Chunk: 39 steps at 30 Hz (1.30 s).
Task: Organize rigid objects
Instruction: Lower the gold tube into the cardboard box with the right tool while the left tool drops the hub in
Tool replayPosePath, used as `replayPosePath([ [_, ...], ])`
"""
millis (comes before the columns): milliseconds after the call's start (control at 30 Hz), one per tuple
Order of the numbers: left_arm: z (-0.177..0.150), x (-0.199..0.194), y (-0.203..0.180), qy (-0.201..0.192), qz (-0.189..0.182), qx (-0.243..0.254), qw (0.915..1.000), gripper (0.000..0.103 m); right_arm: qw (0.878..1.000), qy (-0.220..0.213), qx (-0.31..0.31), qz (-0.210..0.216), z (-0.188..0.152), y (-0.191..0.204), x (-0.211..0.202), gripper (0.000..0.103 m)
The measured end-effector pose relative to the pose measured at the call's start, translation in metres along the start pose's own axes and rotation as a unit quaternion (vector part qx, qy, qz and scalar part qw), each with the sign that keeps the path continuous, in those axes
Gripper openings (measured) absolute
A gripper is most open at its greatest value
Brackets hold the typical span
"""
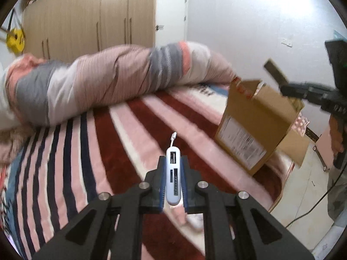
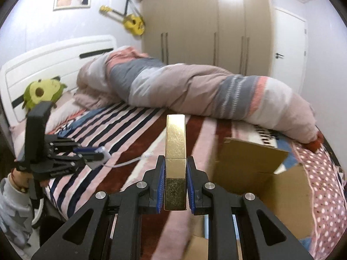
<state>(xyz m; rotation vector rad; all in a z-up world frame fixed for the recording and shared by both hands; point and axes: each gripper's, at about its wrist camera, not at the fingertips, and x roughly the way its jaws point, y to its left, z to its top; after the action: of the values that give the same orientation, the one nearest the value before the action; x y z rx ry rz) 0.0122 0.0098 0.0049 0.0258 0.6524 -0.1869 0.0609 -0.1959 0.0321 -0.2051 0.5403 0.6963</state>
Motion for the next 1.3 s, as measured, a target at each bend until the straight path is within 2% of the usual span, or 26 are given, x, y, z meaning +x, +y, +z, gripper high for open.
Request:
replayPosePath([
  [200, 0.063, -0.006, -0.045, -0.044, -0.04, 0.034, 0.9976, 0.01, 0.999, 0.002, 0.019, -0.037, -0.013, -0.043, -0.021, 0.014],
  [300, 0.09, 0.0, -0.075, -0.055, -0.068, 0.057, 0.9945, 0.01, 0.998, 0.019, 0.03, -0.059, -0.027, -0.067, -0.02, 0.014],
  [467, 0.119, 0.031, -0.122, -0.041, -0.114, 0.083, 0.9892, 0.01, 0.995, 0.055, 0.039, -0.073, -0.053, -0.092, -0.004, 0.014],
  [667, 0.115, 0.088, -0.155, 0.016, -0.121, 0.102, 0.9872, 0.01, 0.993, 0.075, 0.052, -0.071, -0.072, -0.113, 0.013, 0.014],
  [800, 0.105, 0.116, -0.168, 0.048, -0.099, 0.124, 0.9861, 0.01, 0.993, 0.071, 0.062, -0.064, -0.077, -0.121, 0.016, 0.014],
  [1000, 0.1, 0.132, -0.173, 0.059, -0.086, 0.131, 0.9859, 0.011, 0.994, 0.067, 0.068, -0.055, -0.079, -0.125, 0.015, 0.014],
  [1067, 0.102, 0.128, -0.17, 0.053, -0.083, 0.124, 0.9873, 0.02, 0.994, 0.068, 0.066, -0.052, -0.078, -0.122, 0.015, 0.014],
  [1133, 0.104, 0.123, -0.163, 0.043, -0.086, 0.112, 0.9891, 0.037, 0.994, 0.068, 0.062, -0.051, -0.077, -0.121, 0.015, 0.014],
  [1200, 0.106, 0.113, -0.152, 0.029, -0.093, 0.097, 0.9904, 0.043, 0.995, 0.065, 0.059, -0.047, -0.074, -0.119, 0.014, 0.014],
  [1300, 0.109, 0.092, -0.131, 0.006, -0.088, 0.074, 0.9933, 0.045, 0.996, 0.058, 0.053, -0.038, -0.067, -0.111, 0.011, 0.014],
])
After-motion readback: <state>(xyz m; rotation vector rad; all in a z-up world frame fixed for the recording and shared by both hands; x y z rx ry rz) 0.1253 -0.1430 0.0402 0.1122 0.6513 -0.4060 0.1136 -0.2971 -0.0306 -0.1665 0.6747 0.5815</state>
